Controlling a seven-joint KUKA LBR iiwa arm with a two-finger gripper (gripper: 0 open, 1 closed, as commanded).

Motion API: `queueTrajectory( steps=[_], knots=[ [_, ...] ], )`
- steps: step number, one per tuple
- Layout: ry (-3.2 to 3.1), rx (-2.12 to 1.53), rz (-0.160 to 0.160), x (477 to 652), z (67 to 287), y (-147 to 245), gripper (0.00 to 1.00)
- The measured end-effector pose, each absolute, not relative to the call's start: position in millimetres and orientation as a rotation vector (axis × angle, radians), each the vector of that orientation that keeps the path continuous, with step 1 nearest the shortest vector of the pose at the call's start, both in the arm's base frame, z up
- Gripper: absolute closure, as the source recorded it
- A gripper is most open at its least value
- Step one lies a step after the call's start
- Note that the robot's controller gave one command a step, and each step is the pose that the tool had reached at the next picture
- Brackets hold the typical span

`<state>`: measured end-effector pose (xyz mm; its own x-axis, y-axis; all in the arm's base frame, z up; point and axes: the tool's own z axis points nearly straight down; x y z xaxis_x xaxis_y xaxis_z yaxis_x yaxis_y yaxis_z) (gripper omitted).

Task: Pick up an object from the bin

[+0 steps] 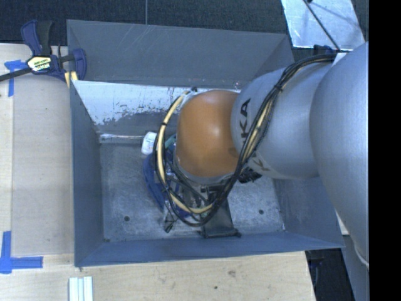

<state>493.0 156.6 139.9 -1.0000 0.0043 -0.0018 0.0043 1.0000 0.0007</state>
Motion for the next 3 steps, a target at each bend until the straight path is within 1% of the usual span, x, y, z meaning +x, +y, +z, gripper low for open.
queueTrajectory(
  steps=[1,2,3],
  knots=[
    [3.107,-0.440,0.010,541.1,73,100,0.00],
    [3.110,-0.440,0.010,541.5,76,100,1.00],
    [2.946,-1.079,0.001,527.4,106,72,1.00]
  ],
)
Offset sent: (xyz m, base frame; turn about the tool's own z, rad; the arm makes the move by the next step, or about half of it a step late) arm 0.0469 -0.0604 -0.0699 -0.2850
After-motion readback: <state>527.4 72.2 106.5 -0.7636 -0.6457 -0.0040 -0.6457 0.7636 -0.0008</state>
